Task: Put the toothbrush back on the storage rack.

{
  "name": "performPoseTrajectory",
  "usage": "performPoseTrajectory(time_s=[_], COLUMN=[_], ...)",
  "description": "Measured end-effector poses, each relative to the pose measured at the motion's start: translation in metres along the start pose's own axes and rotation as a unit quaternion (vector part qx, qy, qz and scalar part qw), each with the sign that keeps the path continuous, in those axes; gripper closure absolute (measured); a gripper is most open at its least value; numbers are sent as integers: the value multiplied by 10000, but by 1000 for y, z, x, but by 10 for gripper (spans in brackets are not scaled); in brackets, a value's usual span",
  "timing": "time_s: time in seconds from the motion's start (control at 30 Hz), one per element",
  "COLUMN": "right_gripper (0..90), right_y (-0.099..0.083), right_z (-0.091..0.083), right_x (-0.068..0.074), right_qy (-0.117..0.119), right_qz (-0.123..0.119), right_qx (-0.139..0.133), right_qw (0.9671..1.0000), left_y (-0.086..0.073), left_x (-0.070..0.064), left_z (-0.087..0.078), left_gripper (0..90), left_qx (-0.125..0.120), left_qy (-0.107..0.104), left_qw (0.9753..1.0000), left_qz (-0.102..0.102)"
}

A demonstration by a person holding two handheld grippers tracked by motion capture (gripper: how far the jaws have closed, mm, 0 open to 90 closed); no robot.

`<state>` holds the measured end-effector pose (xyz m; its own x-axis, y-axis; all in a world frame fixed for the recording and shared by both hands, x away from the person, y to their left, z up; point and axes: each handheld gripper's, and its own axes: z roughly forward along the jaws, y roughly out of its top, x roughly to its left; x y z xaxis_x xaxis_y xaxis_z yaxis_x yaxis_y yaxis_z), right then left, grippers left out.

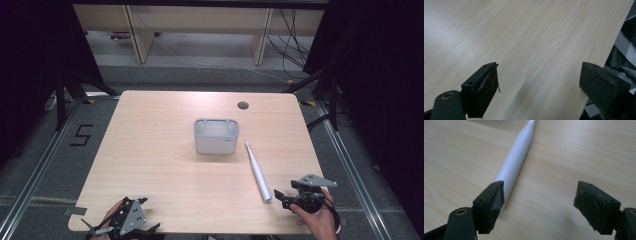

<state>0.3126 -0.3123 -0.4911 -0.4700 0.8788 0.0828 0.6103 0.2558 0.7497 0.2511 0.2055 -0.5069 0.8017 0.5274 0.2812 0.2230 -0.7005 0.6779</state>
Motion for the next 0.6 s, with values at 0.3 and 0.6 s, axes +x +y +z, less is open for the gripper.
performPoseTrajectory(time_s=[0.3, 0.6], right_gripper=[237, 248], right_y=[13, 30], right_z=[1, 8], right_x=[5, 9], right_qy=[60, 24], right_qz=[66, -90], right_qx=[-72, 151], right_qw=[9999, 9998], left_y=[0, 0], left_x=[0, 0], left_z=[0, 1], left_gripper=[150, 150], left_qx=[14, 17], left_qy=[-7, -3], left_qw=[10000, 10000], left_qz=[-2, 0])
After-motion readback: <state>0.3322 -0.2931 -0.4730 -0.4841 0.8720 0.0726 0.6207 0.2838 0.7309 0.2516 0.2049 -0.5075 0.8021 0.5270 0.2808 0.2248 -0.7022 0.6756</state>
